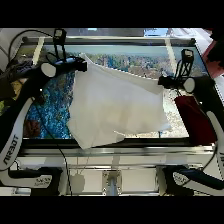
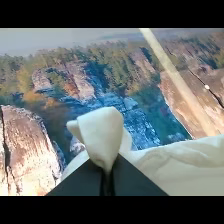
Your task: Fold the shirts.
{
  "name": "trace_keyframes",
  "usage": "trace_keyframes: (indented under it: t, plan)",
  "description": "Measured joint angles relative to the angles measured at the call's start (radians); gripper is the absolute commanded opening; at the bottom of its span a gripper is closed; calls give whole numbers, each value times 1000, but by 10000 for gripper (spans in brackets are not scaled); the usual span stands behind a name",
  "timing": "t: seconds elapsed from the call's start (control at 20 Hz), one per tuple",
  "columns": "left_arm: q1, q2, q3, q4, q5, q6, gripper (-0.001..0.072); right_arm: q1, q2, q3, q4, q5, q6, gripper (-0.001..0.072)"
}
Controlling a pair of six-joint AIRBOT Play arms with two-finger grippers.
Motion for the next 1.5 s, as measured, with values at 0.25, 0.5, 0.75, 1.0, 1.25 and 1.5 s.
trace_keyframes:
  t: [0.25,0.5,0.75,1.0,1.25,1.5]
  plan:
    - [4,-56,48,6,122,-42,470,-3,-122,-12,4,-258,97,326]
    - [48,7,162,6,-4,-51,475,-58,-88,-14,-4,-304,120,331]
    - [193,213,181,58,-300,-69,272,-177,56,-15,-74,-111,93,395]
    - [383,483,-152,87,-523,-167,271,-291,128,-23,-46,147,-71,407]
    - [443,800,-703,-53,-538,-326,271,-337,143,-46,67,256,-186,407]
    - [454,912,-986,-105,-626,-425,282,-346,145,-52,160,294,-260,407]
